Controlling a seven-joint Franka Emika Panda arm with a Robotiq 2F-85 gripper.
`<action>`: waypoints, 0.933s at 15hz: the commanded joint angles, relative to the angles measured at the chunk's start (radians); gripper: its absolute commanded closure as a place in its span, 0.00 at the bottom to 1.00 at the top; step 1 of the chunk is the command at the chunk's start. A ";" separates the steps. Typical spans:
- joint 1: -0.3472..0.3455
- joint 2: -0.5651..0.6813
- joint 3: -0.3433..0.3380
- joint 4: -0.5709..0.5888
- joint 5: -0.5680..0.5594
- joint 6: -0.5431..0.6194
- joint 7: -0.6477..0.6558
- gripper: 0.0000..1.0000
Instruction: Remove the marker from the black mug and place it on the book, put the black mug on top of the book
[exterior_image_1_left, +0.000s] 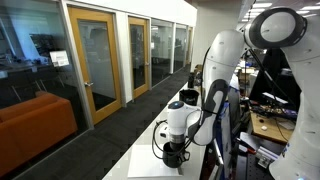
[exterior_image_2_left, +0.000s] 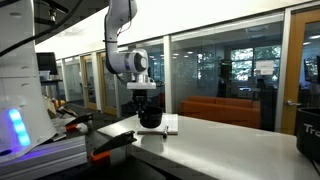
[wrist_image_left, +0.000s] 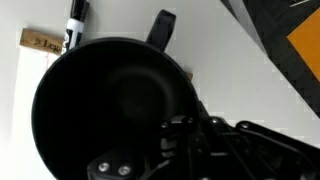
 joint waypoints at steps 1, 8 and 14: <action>0.034 0.020 -0.020 0.044 -0.019 -0.009 0.020 0.99; 0.066 0.080 -0.042 0.119 -0.023 -0.042 0.033 0.99; 0.078 0.114 -0.066 0.146 -0.027 -0.041 0.038 0.71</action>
